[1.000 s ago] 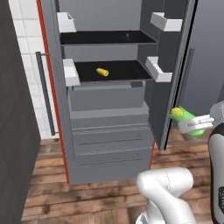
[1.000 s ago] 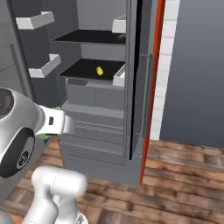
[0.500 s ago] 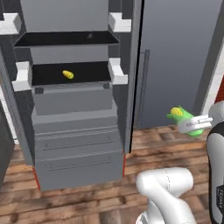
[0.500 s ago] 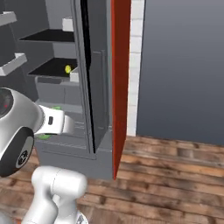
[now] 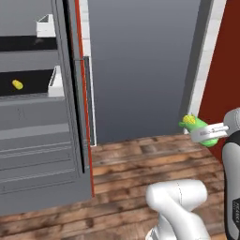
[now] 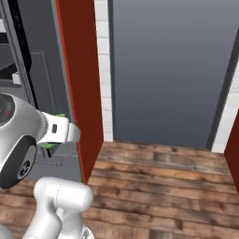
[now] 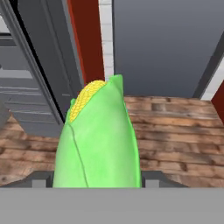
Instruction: Place one corn and one fish in each tupperware on the nearby counter, to pack two identical lunches.
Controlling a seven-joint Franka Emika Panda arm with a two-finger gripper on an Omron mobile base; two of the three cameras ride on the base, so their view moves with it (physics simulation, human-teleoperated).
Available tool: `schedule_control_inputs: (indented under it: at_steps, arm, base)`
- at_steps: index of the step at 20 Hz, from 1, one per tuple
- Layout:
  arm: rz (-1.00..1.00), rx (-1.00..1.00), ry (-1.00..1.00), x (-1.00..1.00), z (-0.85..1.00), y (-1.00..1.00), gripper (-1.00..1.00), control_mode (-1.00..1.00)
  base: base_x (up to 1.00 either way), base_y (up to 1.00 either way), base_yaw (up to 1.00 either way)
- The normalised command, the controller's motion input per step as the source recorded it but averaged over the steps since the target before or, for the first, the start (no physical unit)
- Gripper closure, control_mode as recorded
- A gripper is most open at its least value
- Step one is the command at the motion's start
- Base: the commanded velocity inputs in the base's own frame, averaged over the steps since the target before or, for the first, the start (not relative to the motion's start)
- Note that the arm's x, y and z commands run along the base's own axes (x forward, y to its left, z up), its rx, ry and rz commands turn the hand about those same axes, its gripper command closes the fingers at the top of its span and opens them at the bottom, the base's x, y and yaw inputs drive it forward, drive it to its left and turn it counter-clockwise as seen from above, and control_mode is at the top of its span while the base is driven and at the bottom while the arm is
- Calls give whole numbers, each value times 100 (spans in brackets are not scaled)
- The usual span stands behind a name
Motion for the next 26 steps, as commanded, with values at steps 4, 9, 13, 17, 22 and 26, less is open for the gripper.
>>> schedule_control_inputs:
  at_steps: [4, 9, 13, 17, 22, 26]
  arm:
    - [0, 0, 0, 0, 0, 0, 100, 100]
    - [0, 0, 0, 0, 0, 0, 100, 100]
    - [0, 0, 0, 0, 0, 0, 100, 100]
    - [0, 0, 0, 0, 0, 0, 100, 100]
    - [0, 0, 0, 0, 0, 0, 100, 100]
    - [0, 0, 0, 0, 0, 0, 100, 100]
  base:
    - [0, -97, -14]
    - [0, -100, -12]
    - [7, -100, -6]
    - [20, -100, 0]
    - [23, -100, 3]
    - [10, -97, 17]
